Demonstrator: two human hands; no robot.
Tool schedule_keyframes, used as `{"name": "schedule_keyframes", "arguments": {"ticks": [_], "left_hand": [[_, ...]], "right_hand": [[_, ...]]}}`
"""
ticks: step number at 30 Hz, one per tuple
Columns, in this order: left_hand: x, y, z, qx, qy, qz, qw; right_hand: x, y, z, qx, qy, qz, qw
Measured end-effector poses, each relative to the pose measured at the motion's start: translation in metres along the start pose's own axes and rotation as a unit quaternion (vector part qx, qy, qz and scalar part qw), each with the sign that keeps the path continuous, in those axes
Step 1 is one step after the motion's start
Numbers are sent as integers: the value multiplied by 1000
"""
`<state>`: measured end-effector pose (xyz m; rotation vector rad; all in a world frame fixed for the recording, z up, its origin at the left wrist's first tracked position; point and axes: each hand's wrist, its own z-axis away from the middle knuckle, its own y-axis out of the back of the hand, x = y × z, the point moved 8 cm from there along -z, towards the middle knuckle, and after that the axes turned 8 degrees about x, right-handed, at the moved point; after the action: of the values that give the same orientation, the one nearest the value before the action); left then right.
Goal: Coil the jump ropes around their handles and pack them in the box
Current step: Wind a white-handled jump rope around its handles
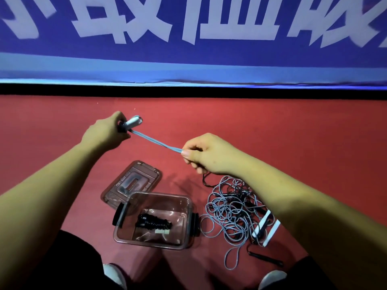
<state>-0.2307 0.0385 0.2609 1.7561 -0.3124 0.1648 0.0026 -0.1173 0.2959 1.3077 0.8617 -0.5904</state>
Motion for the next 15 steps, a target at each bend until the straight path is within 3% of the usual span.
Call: {"name": "schedule_keyframes", "arguments": {"ticks": [3,5,9,12,15], "left_hand": [[21,-26,19,-58,-38,-96,993],[42,-51,42,-147,-83,-126,978],[107,-76,112,-311,-207,-125,919],[160,-67,158,-328,-296,-87,893],[183,-54,172,-298,-322,-16,898]], "right_hand": [[-2,-3,-1,-26,-30,-103,994],[-11,-3,-2,-24,-21,-174,984],[-6,22,-15,65,-33,-310,948],[24,50,-23,167,-108,-419,886],[60,56,-20,234,-216,-527,788]]}}
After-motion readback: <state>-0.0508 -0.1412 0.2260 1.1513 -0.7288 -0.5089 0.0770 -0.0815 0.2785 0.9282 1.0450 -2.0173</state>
